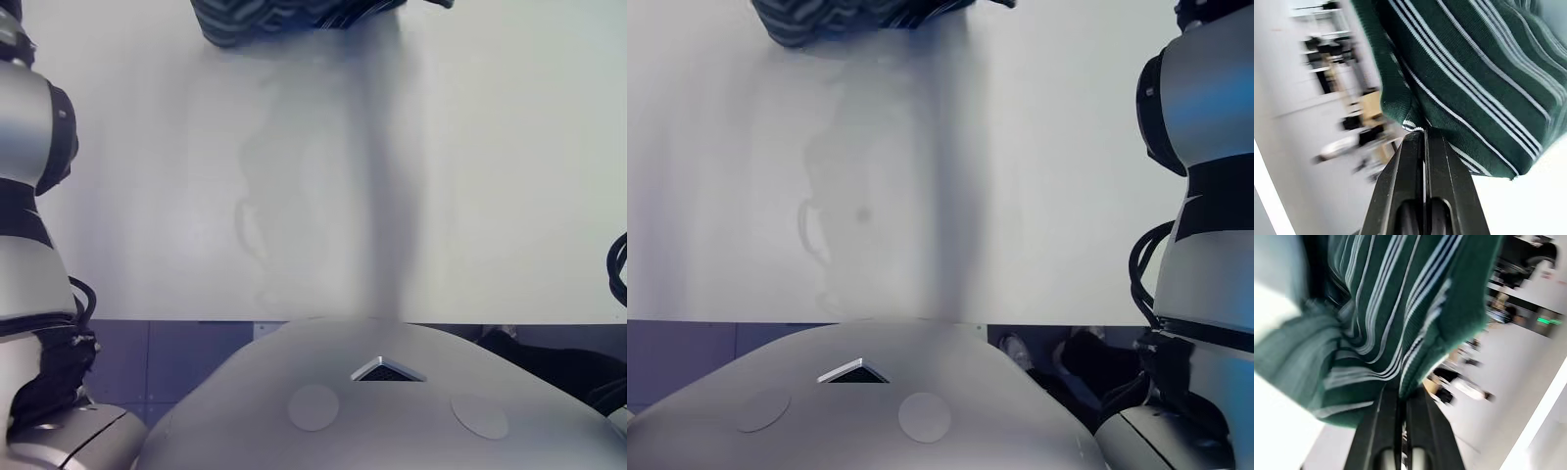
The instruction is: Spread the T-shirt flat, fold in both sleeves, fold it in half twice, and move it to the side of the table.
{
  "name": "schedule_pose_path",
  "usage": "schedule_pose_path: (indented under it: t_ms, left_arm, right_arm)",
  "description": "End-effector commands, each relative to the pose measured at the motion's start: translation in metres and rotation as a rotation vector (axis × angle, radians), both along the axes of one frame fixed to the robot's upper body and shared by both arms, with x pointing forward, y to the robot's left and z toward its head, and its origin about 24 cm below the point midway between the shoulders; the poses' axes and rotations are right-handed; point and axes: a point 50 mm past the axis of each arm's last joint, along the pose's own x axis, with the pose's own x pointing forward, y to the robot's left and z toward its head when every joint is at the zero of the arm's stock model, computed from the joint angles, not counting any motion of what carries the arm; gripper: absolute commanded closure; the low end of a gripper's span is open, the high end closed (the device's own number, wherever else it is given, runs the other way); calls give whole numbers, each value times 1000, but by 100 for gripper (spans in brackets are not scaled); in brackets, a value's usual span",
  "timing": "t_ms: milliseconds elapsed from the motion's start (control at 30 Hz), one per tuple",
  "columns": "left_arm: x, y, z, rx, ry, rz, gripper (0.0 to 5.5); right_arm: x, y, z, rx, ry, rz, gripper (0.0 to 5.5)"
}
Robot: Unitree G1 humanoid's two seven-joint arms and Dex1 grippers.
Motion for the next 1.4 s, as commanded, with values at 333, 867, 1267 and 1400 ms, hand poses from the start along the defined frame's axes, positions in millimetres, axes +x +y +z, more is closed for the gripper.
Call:
schedule_pose_path:
  t_ms: [333,867,1267,1400]
  left_arm:
    - [-182,-24,-78,-114,1252,-379,550]
    - [-167,-42,-32,-563,914,-214,371]
    - [-78,-61,-194,-163,208,198,340]
    - [-82,-42,-215,0,214,216,340]
  right_arm:
    - [-168,-58,-112,-121,1189,134,546]
    - [-154,-73,-64,23,988,-107,383]
    - [-53,-1,-200,667,382,-492,383]
    - [-56,-33,-228,467,286,-591,383]
